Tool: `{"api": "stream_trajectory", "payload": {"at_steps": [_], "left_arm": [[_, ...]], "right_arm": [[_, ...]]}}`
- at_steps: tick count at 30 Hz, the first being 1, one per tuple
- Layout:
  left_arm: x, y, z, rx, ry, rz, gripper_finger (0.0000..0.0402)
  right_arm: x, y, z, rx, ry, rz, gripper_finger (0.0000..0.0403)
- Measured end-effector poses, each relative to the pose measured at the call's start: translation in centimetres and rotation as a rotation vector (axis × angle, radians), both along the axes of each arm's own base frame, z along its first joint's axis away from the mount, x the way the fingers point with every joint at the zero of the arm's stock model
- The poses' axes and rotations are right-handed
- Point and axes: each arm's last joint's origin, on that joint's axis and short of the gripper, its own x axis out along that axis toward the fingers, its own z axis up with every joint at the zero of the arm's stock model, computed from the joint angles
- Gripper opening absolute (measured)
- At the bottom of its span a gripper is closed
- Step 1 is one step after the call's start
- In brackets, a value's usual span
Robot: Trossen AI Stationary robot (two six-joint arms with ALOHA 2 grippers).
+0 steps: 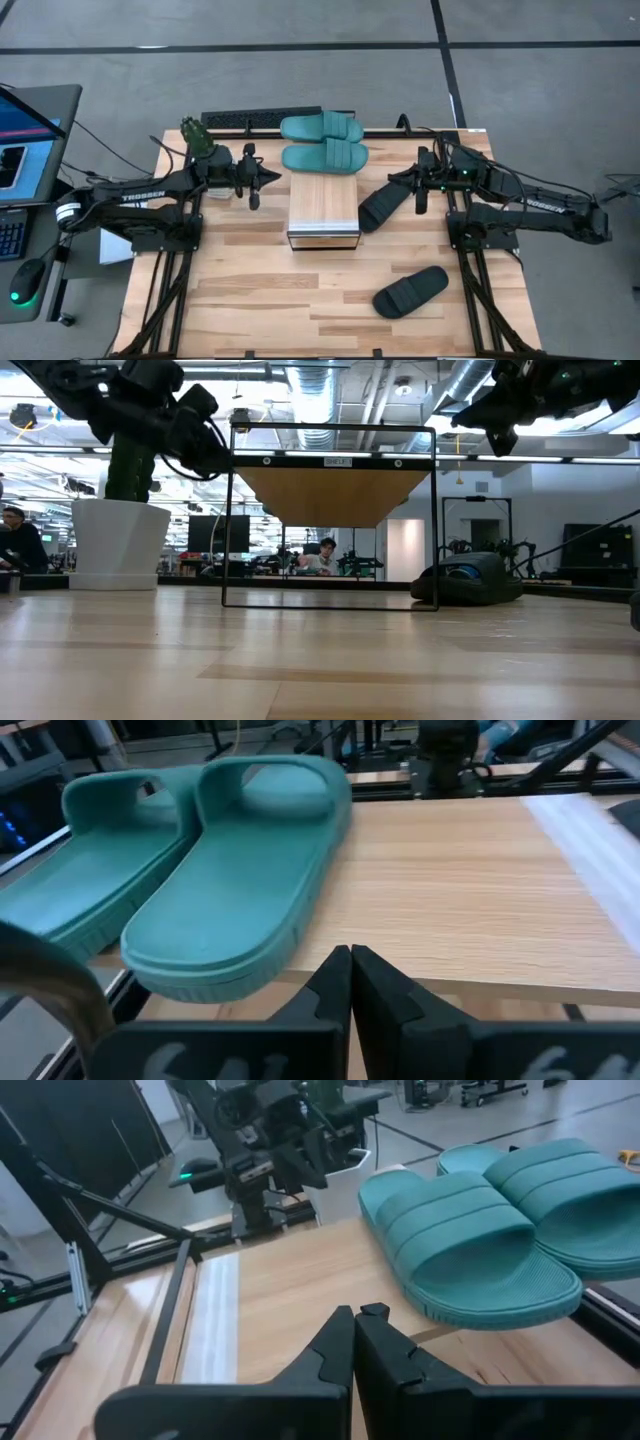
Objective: Pick and place slides into the shelf
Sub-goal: Put the green slide on the shelf
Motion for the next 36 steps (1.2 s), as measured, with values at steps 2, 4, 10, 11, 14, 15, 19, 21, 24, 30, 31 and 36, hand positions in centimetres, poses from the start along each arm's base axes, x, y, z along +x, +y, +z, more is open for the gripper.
{"api": "stream_trajectory", "payload": {"at_steps": [2, 4, 10, 11, 14, 15, 19, 21, 24, 30, 31, 36], "left_arm": [[0.2, 0.4, -0.2, -0.002, -0.001, 0.001, 0.0], [0.4, 0.7, -0.6, 0.006, 0.013, -0.001, 0.0], [1.0, 1.0, -1.6, -0.007, 0.055, -0.004, 0.0], [1.0, 1.0, -1.7, -0.009, 0.058, -0.004, 0.0], [1.1, 1.1, -1.6, 0.007, 0.05, 0.026, 0.0], [1.1, 1.2, -1.5, 0.022, 0.044, 0.034, 0.0], [1.0, 1.4, -1.4, 0.055, 0.042, 0.072, 0.0], [0.9, 1.6, -1.4, 0.06, 0.04, 0.097, 0.0], [0.8, 2.0, -1.3, 0.064, 0.042, 0.159, 0.0], [0.6, 2.4, -1.2, 0.062, 0.028, 0.197, 0.0], [0.6, 2.4, -1.2, 0.058, 0.028, 0.213, 0.0], [0.6, 2.6, -1.0, 0.074, 0.011, 0.255, 0.0]], "right_arm": [[0.0, 0.0, 0.0, 0.001, 0.0, 0.002, 0.0], [0.0, 0.0, 0.0, 0.001, 0.0, 0.002, 0.0], [0.0, 0.0, 0.0, 0.01, -0.001, 0.0, 0.0], [0.0, 0.0, 0.0, 0.017, -0.002, -0.002, 0.0], [0.0, 0.0, 0.0, 0.02, 0.001, -0.002, 0.0], [0.0, 0.0, 0.0, 0.02, 0.001, -0.002, 0.0], [0.0, 0.0, -0.1, 0.022, 0.006, -0.002, 0.0], [0.0, 0.0, -0.1, 0.024, 0.011, -0.002, 0.0], [0.0, 0.0, -0.2, 0.025, 0.014, -0.002, 0.0], [0.0, 0.0, -0.2, 0.026, 0.017, -0.002, 0.0], [0.0, 0.0, -0.2, 0.026, 0.017, -0.002, 0.0], [0.0, 0.0, -0.2, 0.026, 0.018, -0.003, 0.0]]}}
